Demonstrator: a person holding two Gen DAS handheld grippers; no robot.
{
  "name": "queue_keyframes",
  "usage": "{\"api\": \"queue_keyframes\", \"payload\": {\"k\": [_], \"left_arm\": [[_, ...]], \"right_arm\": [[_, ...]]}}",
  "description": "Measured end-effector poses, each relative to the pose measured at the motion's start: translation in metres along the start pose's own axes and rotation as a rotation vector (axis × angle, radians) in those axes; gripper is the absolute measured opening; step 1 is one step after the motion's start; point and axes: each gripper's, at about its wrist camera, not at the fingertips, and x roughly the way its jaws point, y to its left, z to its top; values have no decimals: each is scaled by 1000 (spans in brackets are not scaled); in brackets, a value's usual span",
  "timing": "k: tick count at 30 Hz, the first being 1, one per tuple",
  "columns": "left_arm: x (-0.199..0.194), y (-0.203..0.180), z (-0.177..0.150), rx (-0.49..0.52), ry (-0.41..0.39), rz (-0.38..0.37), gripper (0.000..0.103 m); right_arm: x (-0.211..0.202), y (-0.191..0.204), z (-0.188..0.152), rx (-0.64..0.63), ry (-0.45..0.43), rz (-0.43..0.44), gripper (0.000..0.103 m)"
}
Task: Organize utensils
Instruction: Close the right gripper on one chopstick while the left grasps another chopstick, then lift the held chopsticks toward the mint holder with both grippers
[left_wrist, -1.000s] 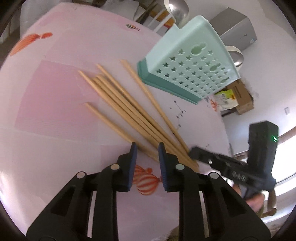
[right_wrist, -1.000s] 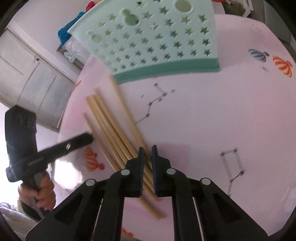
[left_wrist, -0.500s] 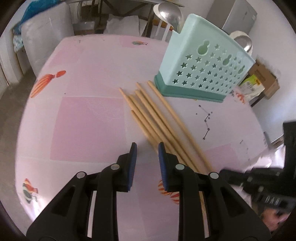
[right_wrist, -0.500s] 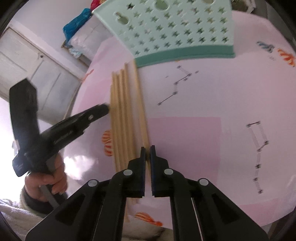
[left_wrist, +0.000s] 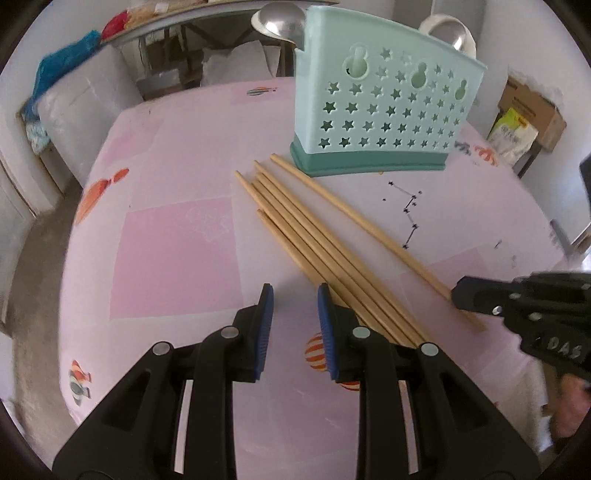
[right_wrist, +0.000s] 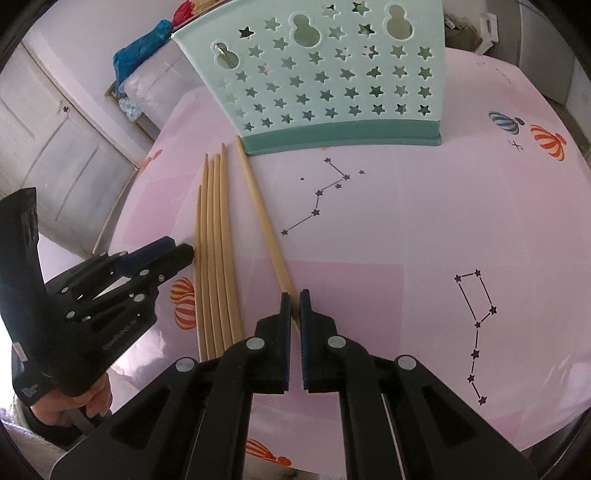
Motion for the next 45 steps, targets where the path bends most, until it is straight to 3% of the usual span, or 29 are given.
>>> {"api": "queue_keyframes", "payload": {"k": [3,15,25,36,39,41,45], "left_arm": [[-3,4,2,-40,-6,-37,26],[2,-10,-1,58,-27,18,31],[4,22,6,72,-13,41,7],[-5,42,-1,27,44,-46,5],[-5,40,-1,10,50,-50,5],[-3,40,0,4,53,-56,5],[-1,39,3,-1,64,-55,5]], "right_arm": [[1,-1,-1,7,-2,6,5],[1,-5,-2,29,-8,26,5],[-7,-10,-6,-9,-2,5,4],[-33,-37,-37,-31,80,8,5],[-37,-37,-34,-40,61,7,12],[-38,-33,-25,-53,35,0,24],[-27,-16,1,-102,-19,11,25]]}}
